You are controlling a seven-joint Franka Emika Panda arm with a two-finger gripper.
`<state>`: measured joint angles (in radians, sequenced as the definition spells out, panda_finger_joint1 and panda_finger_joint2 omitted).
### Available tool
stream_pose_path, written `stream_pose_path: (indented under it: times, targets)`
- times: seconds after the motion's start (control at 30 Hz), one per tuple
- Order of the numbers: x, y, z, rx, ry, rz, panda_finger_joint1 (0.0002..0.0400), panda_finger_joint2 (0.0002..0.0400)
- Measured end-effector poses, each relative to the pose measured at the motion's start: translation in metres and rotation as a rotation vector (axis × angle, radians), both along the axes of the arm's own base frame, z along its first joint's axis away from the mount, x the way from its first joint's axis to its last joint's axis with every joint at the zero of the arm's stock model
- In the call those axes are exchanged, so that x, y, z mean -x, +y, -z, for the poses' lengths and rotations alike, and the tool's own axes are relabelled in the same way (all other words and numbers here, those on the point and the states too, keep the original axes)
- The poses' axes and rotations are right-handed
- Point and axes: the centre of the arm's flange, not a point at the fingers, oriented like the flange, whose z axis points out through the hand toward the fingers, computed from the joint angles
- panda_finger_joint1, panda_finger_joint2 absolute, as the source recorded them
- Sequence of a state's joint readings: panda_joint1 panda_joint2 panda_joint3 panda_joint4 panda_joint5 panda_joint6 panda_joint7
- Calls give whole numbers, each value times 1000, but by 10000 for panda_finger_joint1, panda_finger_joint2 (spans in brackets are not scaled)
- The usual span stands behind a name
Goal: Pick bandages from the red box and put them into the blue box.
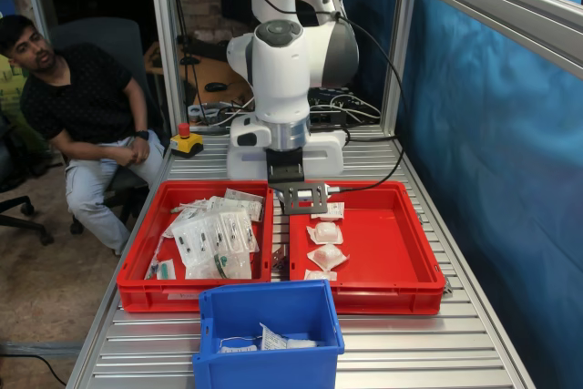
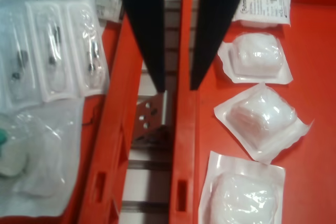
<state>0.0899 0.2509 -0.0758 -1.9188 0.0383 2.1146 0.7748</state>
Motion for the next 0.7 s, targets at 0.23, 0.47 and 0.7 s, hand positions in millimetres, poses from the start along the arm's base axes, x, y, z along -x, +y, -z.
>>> stream_pose_path:
  times: [0.23, 0.47, 0.7]
  targets:
    - [5, 25, 32, 4, 19, -41, 40, 40]
    - [11, 39, 45, 5, 28, -65, 40, 40]
    - [17, 46, 57, 5, 13, -78, 40, 40]
